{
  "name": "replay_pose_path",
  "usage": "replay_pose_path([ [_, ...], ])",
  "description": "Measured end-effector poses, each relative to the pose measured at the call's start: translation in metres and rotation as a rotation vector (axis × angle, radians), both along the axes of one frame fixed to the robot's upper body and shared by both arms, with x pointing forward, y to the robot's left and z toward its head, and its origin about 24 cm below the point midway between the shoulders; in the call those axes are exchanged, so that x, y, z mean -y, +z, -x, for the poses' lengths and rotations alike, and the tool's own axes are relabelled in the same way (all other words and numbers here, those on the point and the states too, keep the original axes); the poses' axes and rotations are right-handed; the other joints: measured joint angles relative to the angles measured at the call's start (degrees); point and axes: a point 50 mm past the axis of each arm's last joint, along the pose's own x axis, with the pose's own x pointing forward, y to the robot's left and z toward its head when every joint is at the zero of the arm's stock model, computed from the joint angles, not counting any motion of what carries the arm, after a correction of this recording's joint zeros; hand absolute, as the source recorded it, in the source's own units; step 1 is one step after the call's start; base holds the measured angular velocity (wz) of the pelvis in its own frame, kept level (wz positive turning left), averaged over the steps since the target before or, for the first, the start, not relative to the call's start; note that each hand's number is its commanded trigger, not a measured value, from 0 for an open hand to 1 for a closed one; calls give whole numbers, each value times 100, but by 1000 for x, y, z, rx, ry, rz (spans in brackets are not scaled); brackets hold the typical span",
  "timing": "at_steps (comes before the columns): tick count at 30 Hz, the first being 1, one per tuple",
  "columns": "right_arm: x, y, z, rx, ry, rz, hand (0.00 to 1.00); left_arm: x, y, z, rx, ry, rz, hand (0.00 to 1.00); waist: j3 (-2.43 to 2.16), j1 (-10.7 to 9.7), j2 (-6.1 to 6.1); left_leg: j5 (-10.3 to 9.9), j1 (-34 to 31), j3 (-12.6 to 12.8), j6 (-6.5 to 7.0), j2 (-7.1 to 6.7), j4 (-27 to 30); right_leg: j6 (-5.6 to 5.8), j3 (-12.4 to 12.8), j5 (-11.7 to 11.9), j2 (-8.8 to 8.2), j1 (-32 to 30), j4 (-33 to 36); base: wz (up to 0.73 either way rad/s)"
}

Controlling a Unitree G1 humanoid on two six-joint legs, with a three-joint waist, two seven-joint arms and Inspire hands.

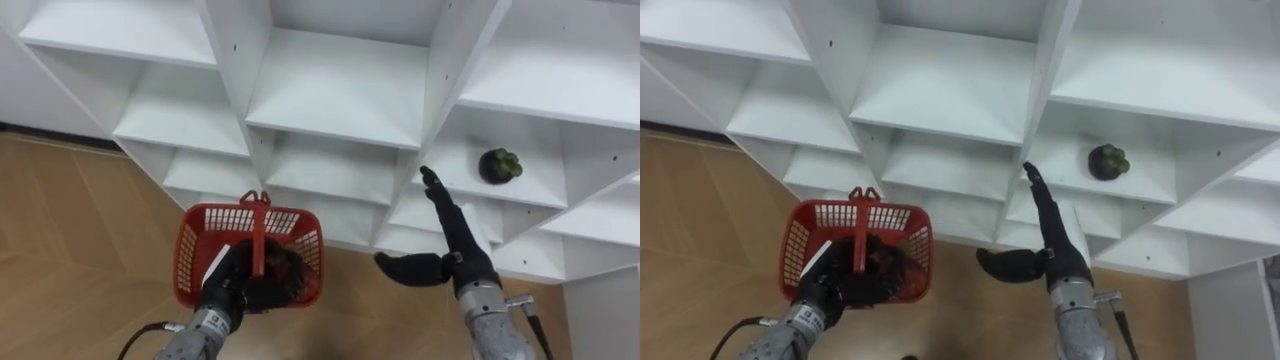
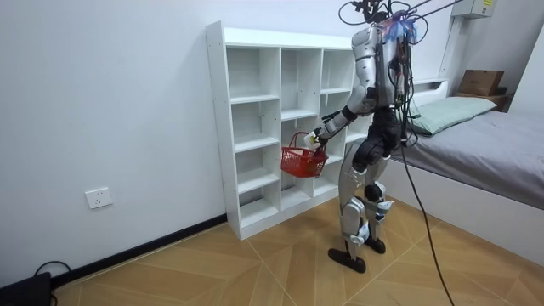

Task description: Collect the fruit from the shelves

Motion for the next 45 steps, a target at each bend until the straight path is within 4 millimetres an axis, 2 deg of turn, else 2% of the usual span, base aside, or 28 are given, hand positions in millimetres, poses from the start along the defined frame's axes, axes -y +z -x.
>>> replay_pose_path([
  [8, 17, 7, -3, 72, -176, -40, 0, 1, 1, -2, 5, 29, -4, 100, -10, -87, 15, -4, -33, 6, -7, 10, 5, 1, 28, 0, 30, -29, -16, 0],
  [13, 25, 12, -3, 120, -270, -33, 0, 2, 3, -5, 16, 41, 3, 100, -42, -138, 66, -4, -40, 17, -8, 10, 5, 0, 39, -1, 28, -34, -9, 0],
  [20, 31, 16, -3, 172, -362, -24, 0, 1, 4, -7, 23, 63, 14, 100, -40, -223, 63, -4, 1, 30, -7, 10, 5, 0, 48, -1, 25, -15, -2, -1],
  [27, 38, 11, -8, 156, -417, -10, 0, -1, 5, -8, 28, 72, 12, 100, -25, -227, 43, -4, -8, 31, -7, 11, 2, 0, 54, -1, 26, -21, -3, 0],
  [33, 43, 16, -15, 179, -449, -20, 0, -3, 6, -9, 31, 68, 5, 100, 6, -225, 9, -4, -85, 31, -7, 11, 2, 0, 54, -2, 26, -89, -9, 0],
  [39, 47, 9, -17, 147, -477, -17, 0, -4, 6, -10, 33, 62, -2, 100, 22, -223, -8, -5, -88, 52, -8, 11, -4, 2, 49, -4, 26, -87, -17, 0],
  [45, 52, 8, -25, 127, -539, -94, 0, -5, 7, -12, 38, 61, 0, 100, 39, -221, -24, -5, -129, 56, -7, 8, 11, 2, 35, -6, -24, -135, 2, 0],
])
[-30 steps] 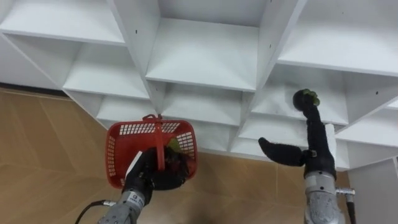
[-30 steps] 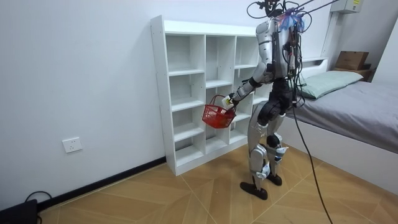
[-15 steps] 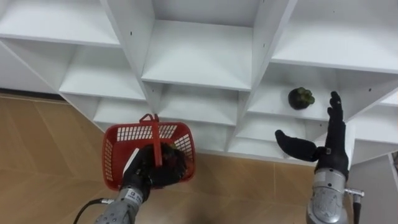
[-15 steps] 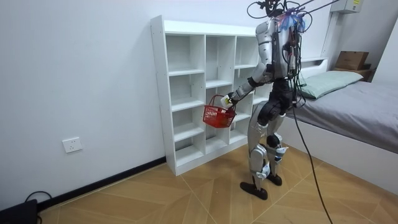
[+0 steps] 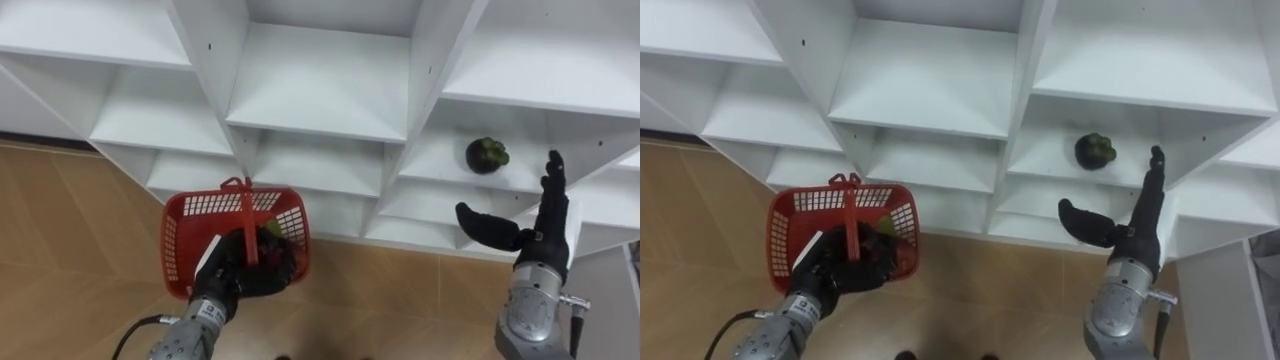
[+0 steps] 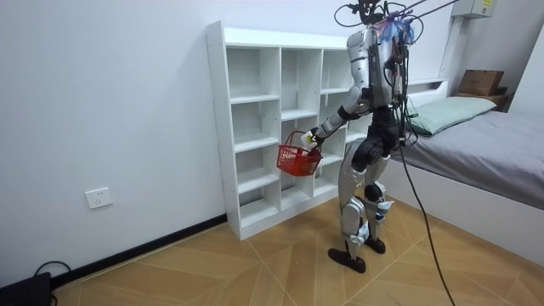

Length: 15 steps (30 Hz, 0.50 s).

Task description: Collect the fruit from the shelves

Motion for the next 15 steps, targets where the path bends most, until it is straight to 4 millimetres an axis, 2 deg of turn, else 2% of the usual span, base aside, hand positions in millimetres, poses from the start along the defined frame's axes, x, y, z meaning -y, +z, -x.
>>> replay_pose_path([
  [5, 6, -1, -3, -8, -42, -51, 0, 0, 1, -1, 3, -5, 0, 100, 1, 5, -1, 0, -93, -10, 1, 0, 66, 0, -73, -1, -25, -38, 13, 6],
  [8, 10, 4, -14, 0, -34, -36, 0, -1, 2, -3, 8, -10, -5, 100, 10, 13, -15, 0, -134, 18, 3, -2, 97, 1, -66, -11, -41, -105, 96, 0],
  [12, 18, 14, -28, 16, -25, -2, 0, -6, 4, -6, 18, -38, -16, 100, 54, 30, -74, -4, -154, 18, 6, 10, 187, -15, -82, -50, -48, -121, 190, 3],
  [15, 23, 16, -28, 17, -29, 17, 0, -9, 5, -7, 20, -44, -28, 100, 72, 62, -88, -6, -211, 15, 7, 31, 256, -30, -138, -59, -50, -152, 200, 6],
])
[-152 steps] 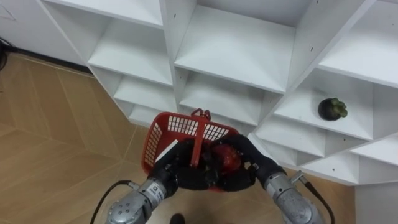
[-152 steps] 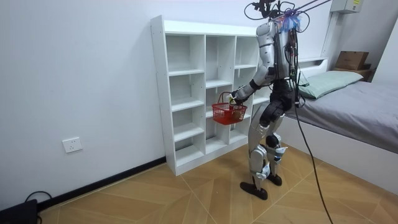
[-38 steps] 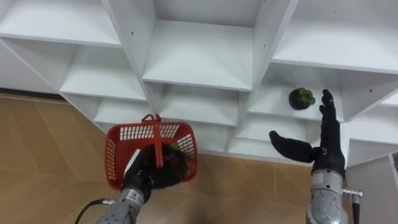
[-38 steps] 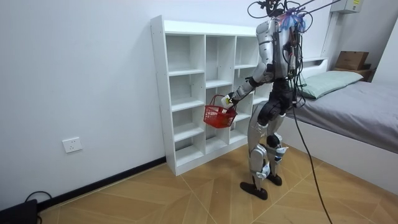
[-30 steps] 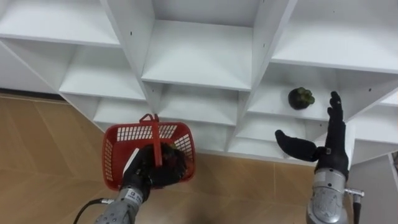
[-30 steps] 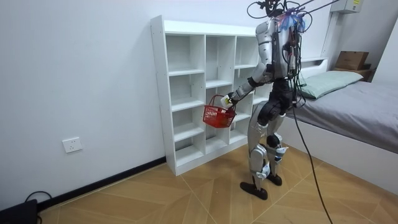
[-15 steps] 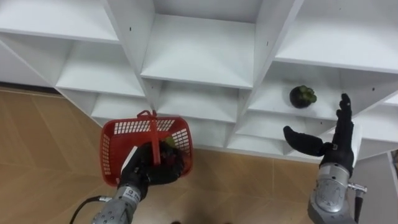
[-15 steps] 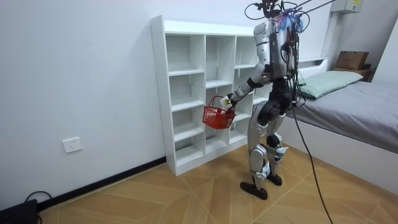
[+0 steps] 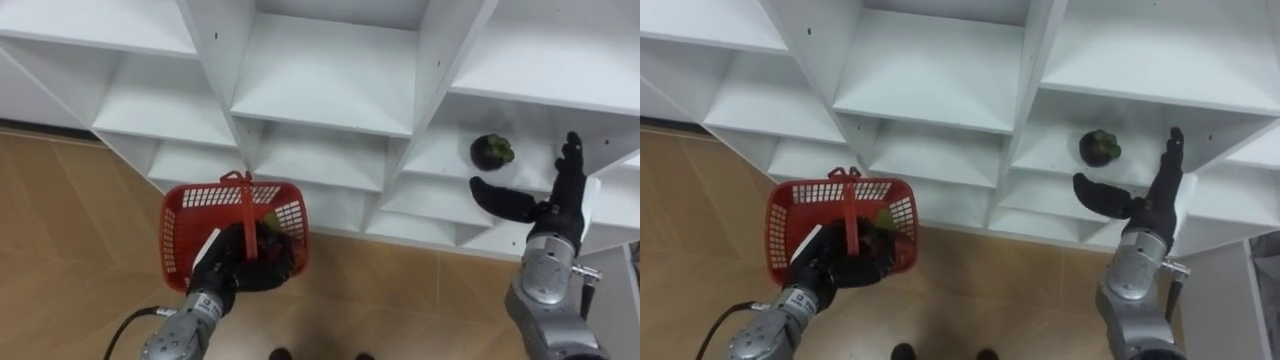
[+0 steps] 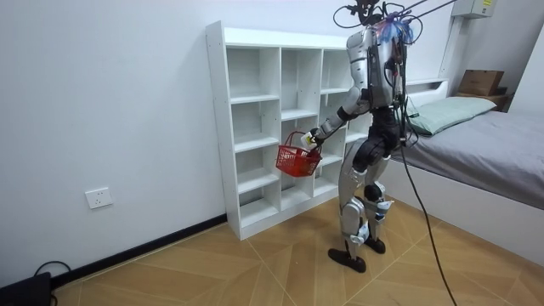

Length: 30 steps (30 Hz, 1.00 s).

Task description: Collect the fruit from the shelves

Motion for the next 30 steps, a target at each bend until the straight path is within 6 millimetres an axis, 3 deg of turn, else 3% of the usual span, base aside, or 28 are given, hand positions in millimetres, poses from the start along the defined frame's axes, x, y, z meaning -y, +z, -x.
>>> replay_pose_path([
  [5, 3, 1, 0, -4, -6, 12, 0, 0, 3, -5, 12, -7, -2, 100, 3, 78, -3, -5, -239, -4, 7, 36, 147, -20, -27, 2, 5, -214, 120, 1],
  [17, 11, 26, -28, 72, -103, 25, 0, 6, 1, -10, -19, -42, 10, 100, 9, 117, -11, -3, -459, 1, 8, 69, 304, -50, -15, -10, 11, -431, 295, 1],
  [30, 18, 10, -24, -31, -112, 35, 0, 9, -2, -16, -38, -70, -1, 100, 54, 254, -63, -3, -492, -2, 9, 69, 301, -58, -33, -18, -1, -462, 293, 0],
])
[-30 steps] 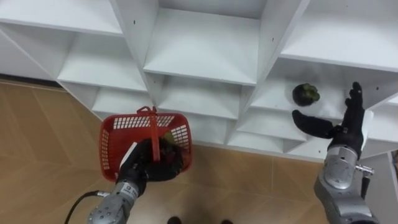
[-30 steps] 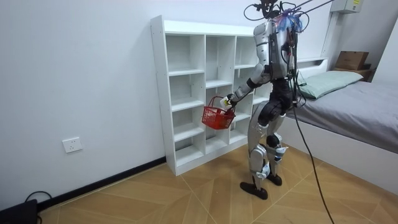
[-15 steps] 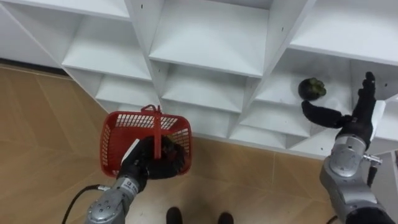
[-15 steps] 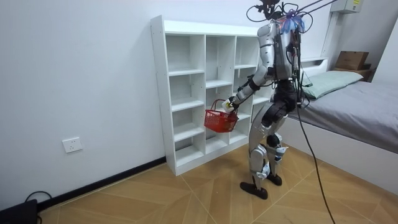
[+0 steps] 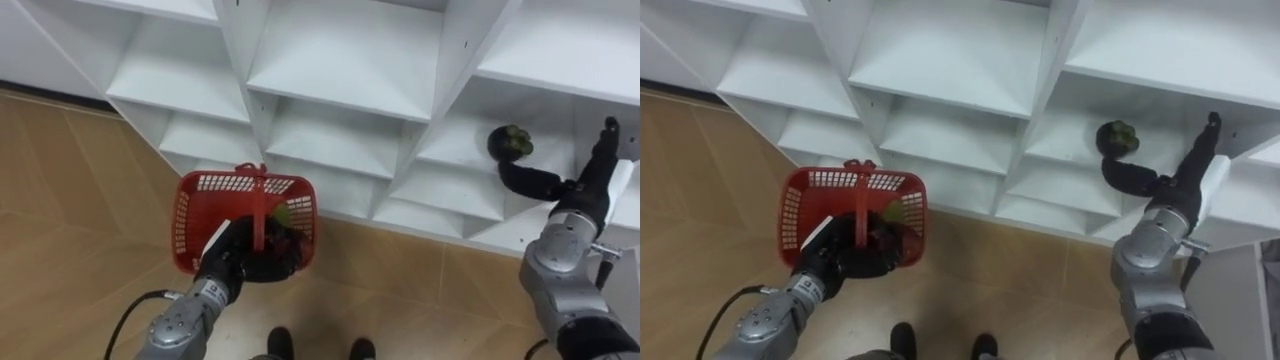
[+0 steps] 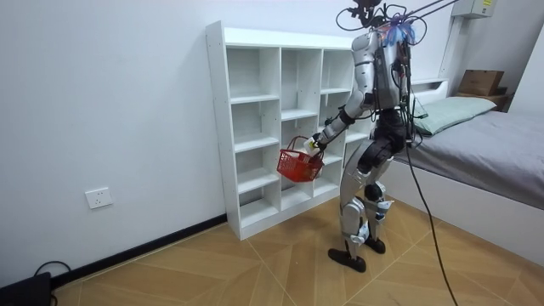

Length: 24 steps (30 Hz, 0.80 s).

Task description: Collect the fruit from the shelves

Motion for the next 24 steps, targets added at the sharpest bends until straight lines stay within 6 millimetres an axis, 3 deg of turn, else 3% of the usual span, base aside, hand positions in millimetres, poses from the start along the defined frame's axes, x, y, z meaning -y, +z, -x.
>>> replay_pose_path([
  [9, -3, 6, -8, 5, 38, -7, 0, 1, -2, 2, -11, -10, -6, 100, 44, 40, 57, 0, -92, -8, 0, 5, 0, 0, -61, 0, -4, -52, -8, 2],
  [24, -5, 14, -23, 0, 64, -16, 0, 9, 3, -12, 6, -56, -18, 100, 54, 194, 53, 2, -215, 25, 2, -10, 0, -12, -122, -45, -60, -214, 94, 0],
])
